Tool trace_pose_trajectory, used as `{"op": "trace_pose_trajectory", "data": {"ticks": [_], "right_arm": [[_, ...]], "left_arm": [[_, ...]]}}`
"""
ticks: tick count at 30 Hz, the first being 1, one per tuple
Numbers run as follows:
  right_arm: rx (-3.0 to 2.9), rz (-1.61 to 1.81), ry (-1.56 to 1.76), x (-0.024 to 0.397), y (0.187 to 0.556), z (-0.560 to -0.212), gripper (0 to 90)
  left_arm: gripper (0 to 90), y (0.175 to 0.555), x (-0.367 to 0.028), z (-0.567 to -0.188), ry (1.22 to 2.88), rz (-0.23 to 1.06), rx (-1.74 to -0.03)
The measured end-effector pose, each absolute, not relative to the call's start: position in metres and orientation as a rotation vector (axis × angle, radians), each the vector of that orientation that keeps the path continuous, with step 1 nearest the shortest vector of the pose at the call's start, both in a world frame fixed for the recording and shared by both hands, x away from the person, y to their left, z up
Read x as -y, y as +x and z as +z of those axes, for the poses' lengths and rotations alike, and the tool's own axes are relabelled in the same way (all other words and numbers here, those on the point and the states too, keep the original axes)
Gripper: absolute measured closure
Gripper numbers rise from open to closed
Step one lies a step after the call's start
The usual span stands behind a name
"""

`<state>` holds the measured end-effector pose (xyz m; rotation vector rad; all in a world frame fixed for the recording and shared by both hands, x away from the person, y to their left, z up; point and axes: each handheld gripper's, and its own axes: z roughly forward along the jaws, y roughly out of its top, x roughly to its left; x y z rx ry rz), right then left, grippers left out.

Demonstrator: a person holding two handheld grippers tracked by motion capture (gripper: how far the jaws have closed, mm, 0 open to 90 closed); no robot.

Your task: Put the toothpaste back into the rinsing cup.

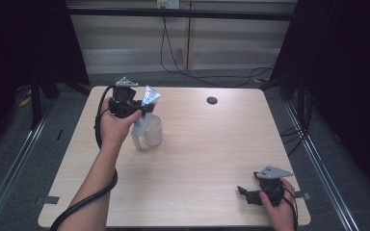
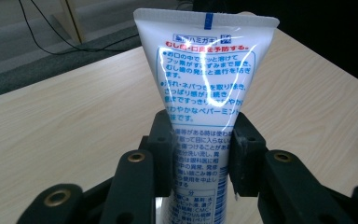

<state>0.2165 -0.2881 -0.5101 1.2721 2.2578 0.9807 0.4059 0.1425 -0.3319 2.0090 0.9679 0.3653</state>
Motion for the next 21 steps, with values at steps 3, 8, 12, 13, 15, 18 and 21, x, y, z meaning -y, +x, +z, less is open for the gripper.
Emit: {"op": "trace_pose_trajectory", "data": {"ticks": [3, 8, 12, 13, 15, 18, 21], "right_arm": [[-2.258, 0.981, 1.272, 0.288, 0.216, -0.51, 14.0], [-2.257, 0.982, 1.273, 0.288, 0.216, -0.51, 13.9], [-2.258, 0.981, 1.273, 0.288, 0.216, -0.51, 13.9], [-2.258, 0.981, 1.272, 0.288, 0.216, -0.51, 14.0], [-2.258, 0.982, 1.272, 0.288, 0.216, -0.51, 14.0], [-2.258, 0.981, 1.273, 0.288, 0.216, -0.51, 14.0], [-2.258, 0.982, 1.272, 0.288, 0.216, -0.51, 14.0]], "left_arm": [[66.8, 0.408, -0.142, -0.331, 1.996, 0.372, -0.969], [66.9, 0.41, -0.14, -0.333, 1.971, 0.375, -0.967], [66.9, 0.411, -0.138, -0.334, 1.953, 0.371, -0.962], [66.9, 0.412, -0.137, -0.334, 1.953, 0.375, -0.96], [66.9, 0.413, -0.137, -0.334, 1.949, 0.383, -0.958], [66.9, 0.415, -0.137, -0.334, 1.934, 0.384, -0.967], [66.9, 0.417, -0.137, -0.334, 1.929, 0.383, -0.973]]}}
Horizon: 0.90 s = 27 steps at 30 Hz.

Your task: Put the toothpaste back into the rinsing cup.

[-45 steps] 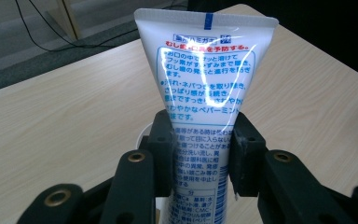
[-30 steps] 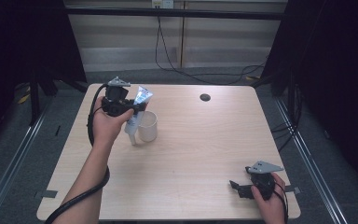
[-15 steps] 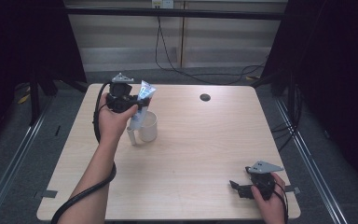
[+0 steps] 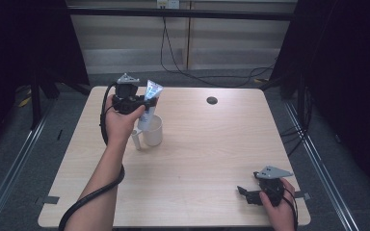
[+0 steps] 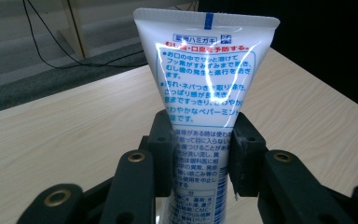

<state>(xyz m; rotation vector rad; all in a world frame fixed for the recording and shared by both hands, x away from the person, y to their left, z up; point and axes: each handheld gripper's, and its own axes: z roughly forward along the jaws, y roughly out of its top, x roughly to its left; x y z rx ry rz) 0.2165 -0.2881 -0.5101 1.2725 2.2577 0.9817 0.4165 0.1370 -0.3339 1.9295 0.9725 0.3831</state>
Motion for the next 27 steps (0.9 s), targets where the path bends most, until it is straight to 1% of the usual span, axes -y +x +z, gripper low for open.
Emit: {"op": "trace_pose_trajectory", "data": {"ticks": [10, 27], "right_arm": [[-2.258, 0.981, 1.272, 0.288, 0.216, -0.51, 13.9], [-2.256, 0.981, 1.278, 0.288, 0.216, -0.51, 14.0]], "left_arm": [[66.9, 0.423, -0.13, -0.333, 1.915, 0.4, -0.964], [66.6, 0.434, -0.126, -0.345, 1.913, 0.417, -0.971]]}}
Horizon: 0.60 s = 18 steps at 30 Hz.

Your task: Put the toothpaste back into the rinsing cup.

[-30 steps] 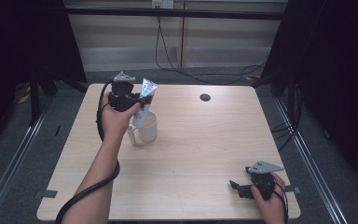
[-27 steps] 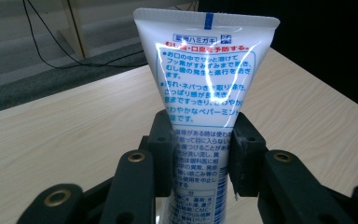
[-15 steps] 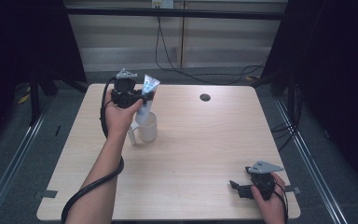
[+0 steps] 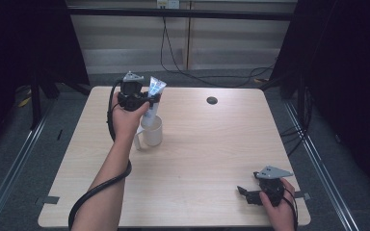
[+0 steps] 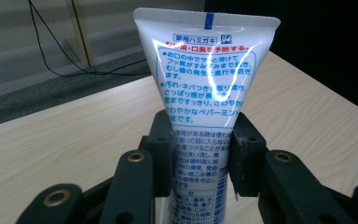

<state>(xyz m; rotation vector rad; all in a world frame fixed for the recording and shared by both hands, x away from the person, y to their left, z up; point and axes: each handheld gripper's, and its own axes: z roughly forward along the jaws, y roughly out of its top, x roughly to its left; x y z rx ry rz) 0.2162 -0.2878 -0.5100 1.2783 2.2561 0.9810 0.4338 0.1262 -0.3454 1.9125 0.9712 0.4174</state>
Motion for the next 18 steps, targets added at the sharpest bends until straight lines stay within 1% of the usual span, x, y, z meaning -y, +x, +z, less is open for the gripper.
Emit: {"op": "trace_pose_trajectory", "data": {"ticks": [6, 8, 18], "right_arm": [[-2.26, 0.983, 1.278, 0.288, 0.216, -0.51, 14.0], [-2.259, 0.983, 1.278, 0.288, 0.216, -0.51, 14.0], [-2.259, 0.982, 1.278, 0.288, 0.216, -0.51, 14.0]], "left_arm": [[66.5, 0.438, -0.125, -0.354, 1.908, 0.419, -0.994], [66.6, 0.439, -0.124, -0.356, 1.908, 0.435, -0.981], [66.4, 0.442, -0.122, -0.365, 1.893, 0.429, -0.986]]}}
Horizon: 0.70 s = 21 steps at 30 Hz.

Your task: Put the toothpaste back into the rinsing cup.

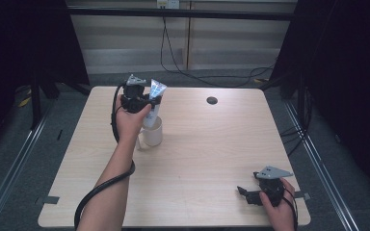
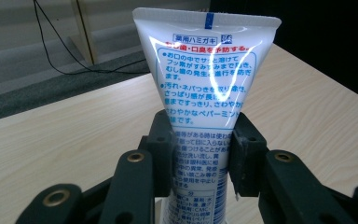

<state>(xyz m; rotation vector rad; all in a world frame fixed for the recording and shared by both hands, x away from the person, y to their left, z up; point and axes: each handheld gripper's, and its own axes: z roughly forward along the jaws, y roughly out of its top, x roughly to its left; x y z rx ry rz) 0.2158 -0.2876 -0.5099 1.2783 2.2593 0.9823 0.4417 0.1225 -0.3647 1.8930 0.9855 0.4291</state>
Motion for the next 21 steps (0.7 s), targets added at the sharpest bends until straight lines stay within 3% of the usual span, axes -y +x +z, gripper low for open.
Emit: {"op": "trace_pose_trajectory", "data": {"ticks": [21], "right_arm": [[-2.262, 0.982, 1.271, 0.288, 0.216, -0.51, 14.0]], "left_arm": [[65.9, 0.443, -0.128, -0.385, 1.873, 0.414, -1.024]]}}
